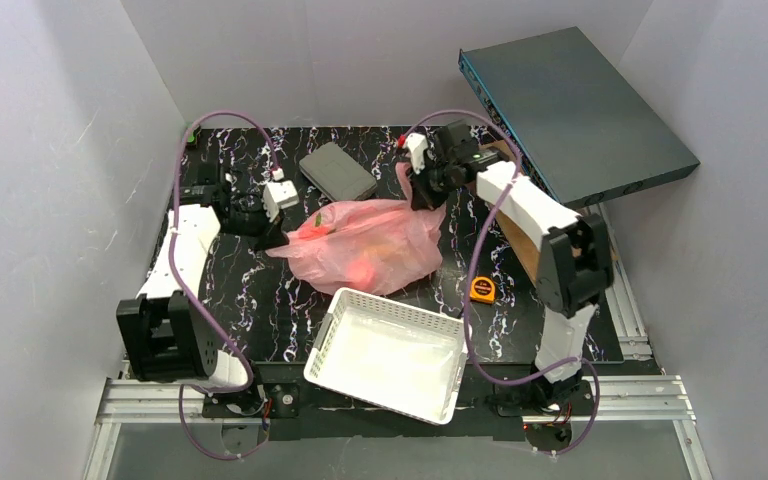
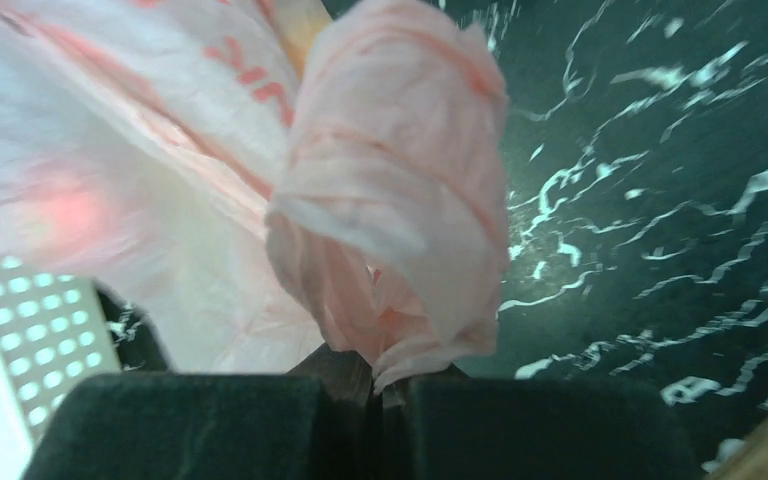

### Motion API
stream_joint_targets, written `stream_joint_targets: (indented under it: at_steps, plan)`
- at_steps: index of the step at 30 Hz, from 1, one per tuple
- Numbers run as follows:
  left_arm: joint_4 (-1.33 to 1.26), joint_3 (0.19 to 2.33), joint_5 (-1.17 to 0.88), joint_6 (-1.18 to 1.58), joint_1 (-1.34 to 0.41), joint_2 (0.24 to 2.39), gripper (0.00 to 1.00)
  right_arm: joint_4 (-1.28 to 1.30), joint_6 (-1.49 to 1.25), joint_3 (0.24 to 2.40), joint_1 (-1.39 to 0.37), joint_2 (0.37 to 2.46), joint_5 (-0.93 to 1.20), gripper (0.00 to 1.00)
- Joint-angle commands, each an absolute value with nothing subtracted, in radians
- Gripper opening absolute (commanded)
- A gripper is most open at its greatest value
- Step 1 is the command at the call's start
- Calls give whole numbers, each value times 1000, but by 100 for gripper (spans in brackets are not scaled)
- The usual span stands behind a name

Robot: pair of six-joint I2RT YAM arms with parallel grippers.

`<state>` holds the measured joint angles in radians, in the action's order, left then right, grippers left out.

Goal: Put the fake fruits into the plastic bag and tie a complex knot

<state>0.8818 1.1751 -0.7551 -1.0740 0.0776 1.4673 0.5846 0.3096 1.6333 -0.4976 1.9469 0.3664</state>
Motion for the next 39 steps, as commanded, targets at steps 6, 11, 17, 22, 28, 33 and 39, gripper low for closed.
stream_joint_targets:
  at_steps: [6,11,17,22,28,33,39]
  plan:
    - [1059,1315,-847,-982,88,1376,10,617,360,1678,-492,1753,601,1]
    - [1074,1445,-958,-886,88,1381,42,632,401,1693,-511,1736,680,5]
    - [866,1614,-1086,-587,19,1412,74,633,436,1691,-546,1713,711,9]
    - [534,1619,-1100,-290,-131,1474,75,618,443,1681,-565,1701,727,14]
    - [97,1538,-1140,-53,-225,1534,73,609,449,1679,-569,1700,739,12]
    - [-195,1429,-1161,-13,-262,1535,71,611,460,1668,-569,1691,752,11]
    - [-238,1429,-1207,-25,-293,1567,69,611,471,1651,-569,1685,760,10]
